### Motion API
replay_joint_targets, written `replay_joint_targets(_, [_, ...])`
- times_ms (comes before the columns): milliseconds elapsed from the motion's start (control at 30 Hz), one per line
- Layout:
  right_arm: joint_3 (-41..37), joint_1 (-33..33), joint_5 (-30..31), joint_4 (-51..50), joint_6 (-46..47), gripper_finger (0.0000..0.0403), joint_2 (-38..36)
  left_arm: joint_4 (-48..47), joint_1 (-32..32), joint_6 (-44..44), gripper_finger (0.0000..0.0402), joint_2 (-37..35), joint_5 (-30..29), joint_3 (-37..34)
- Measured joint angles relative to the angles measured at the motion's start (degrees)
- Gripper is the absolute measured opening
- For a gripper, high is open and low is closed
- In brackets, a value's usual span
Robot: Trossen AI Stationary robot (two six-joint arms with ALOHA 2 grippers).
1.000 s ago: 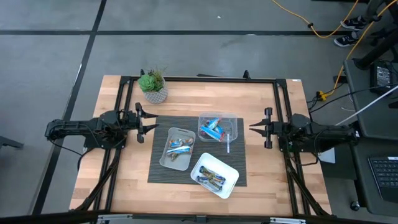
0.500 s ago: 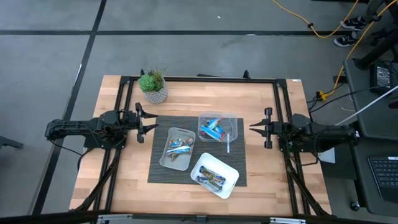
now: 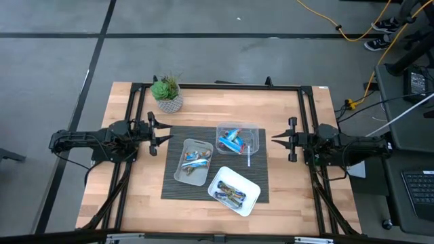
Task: Pick and place Granola Bars by type
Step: Return to Home Position
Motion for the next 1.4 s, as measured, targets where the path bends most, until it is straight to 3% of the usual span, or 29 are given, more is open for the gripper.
replay_joint_targets(1400, [0.00,0.02,0.01,0.02,-0.02,0.0056,0.00,0.00,0.00,0.00,0.0190,0.01,0.00,0.00])
